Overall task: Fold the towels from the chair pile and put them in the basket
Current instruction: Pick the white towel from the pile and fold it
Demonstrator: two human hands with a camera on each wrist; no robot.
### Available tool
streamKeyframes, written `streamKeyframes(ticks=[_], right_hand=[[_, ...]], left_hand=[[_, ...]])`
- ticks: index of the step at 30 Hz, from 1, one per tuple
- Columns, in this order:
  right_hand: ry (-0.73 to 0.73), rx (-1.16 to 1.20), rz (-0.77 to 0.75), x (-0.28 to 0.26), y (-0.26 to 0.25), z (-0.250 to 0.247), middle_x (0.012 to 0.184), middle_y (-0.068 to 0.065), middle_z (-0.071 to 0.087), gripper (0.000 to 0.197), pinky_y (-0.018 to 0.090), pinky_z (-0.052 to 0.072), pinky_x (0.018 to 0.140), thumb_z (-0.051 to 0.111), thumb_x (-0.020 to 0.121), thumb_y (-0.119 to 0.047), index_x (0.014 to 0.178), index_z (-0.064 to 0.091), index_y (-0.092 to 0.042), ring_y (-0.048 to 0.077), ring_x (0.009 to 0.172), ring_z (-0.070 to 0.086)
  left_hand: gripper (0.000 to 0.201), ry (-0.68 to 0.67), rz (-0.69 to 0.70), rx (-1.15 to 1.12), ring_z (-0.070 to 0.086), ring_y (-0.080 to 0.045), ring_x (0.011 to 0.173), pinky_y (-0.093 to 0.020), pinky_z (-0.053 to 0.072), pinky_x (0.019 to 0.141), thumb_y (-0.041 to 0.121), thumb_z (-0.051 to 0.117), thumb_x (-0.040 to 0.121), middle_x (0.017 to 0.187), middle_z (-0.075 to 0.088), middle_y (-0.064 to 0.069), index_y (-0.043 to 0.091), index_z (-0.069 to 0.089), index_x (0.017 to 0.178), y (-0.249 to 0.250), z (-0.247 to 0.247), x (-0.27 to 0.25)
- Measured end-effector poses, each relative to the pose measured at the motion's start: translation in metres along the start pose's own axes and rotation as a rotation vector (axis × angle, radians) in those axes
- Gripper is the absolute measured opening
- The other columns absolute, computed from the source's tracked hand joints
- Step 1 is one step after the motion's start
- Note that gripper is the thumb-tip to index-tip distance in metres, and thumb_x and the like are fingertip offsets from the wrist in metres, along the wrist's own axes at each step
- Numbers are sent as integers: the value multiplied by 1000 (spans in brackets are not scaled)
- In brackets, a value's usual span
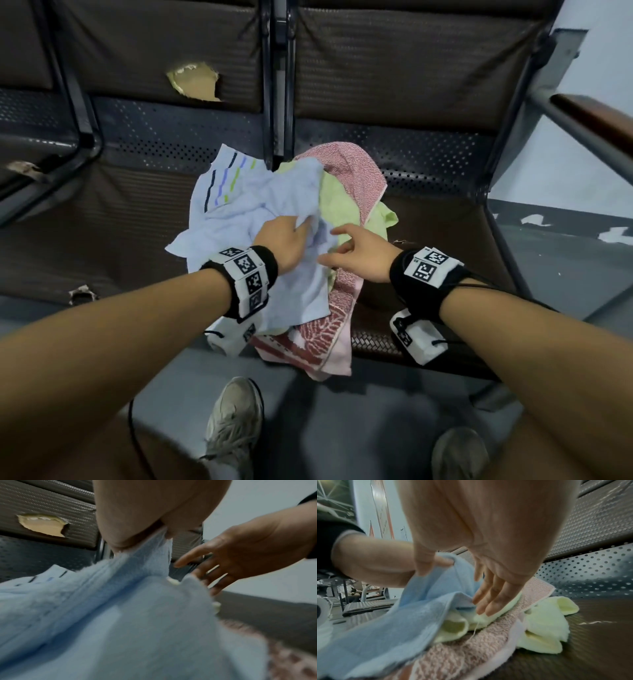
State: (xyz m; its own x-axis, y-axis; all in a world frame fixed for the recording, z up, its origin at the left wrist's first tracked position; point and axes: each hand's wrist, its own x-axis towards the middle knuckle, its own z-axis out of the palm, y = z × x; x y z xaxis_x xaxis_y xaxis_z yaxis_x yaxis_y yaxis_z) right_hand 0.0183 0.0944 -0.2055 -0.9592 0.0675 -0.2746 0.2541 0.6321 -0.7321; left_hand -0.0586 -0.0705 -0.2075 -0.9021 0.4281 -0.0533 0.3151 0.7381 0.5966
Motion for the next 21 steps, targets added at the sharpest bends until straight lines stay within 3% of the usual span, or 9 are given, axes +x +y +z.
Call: streamKeyframes(ticks=[2,6,7,9,11,13,15,18,21], right_hand=[[23,93,-73,-2,-7,2,103,0,70,69,38,56,88,81,78,-34,135,45,-21,16,95,69],[112,186,-176,-9,-12,-6,80,-3,73,15,42,52,67,69,84,-18,96,66,-10,11,75,69],[119,221,-171,-12,-12,-9,86,4,76,15,49,55,73,66,89,-18,95,69,-5,19,83,72],[157,278,-155,-17,-11,-16,97,12,76,21,49,57,89,59,96,-21,100,71,-4,25,94,73],[252,332,-148,-22,-7,-26,98,11,76,21,47,58,91,52,100,-17,100,71,-8,22,93,74],[371,416,-129,-30,-2,-39,102,11,74,22,49,58,90,47,100,-15,105,69,-10,25,95,73],[516,445,-131,-39,5,-55,101,10,74,23,52,57,91,46,100,-20,102,68,-14,25,96,71],[686,461,-117,-55,12,-77,101,11,73,28,52,56,91,44,96,-27,99,68,-14,26,97,71],[736,383,-19,-65,29,-91,108,13,71,32,52,53,96,43,92,-21,112,65,-9,29,102,67]], left_hand=[[49,63,54,-120,55,-26,76,-31,31,64,49,35,100,69,58,2,21,52,62,24,2,-2],[44,125,183,-347,58,-9,64,-27,43,64,37,45,100,63,65,3,21,61,62,55,0,-6],[43,121,227,-368,59,-10,64,-26,45,65,37,47,99,63,66,3,21,63,62,59,-3,-5],[34,138,291,-340,59,-11,66,-22,46,64,33,52,96,64,65,5,23,63,66,66,-10,-5],[12,88,319,-379,63,-10,77,-20,49,70,37,65,88,79,67,8,25,67,84,70,-15,-3],[43,-41,299,-397,64,-9,93,-24,51,81,45,76,77,102,67,9,25,62,112,71,-16,-3],[56,-139,282,-159,62,-14,97,-30,49,82,46,79,76,107,63,6,22,56,121,65,-13,-5],[21,-155,263,267,62,-29,93,-31,41,70,33,66,88,93,64,-5,13,61,95,55,-5,-7],[27,-82,254,217,62,-35,94,-35,44,74,25,47,95,99,68,-16,5,65,93,63,-5,-9]])
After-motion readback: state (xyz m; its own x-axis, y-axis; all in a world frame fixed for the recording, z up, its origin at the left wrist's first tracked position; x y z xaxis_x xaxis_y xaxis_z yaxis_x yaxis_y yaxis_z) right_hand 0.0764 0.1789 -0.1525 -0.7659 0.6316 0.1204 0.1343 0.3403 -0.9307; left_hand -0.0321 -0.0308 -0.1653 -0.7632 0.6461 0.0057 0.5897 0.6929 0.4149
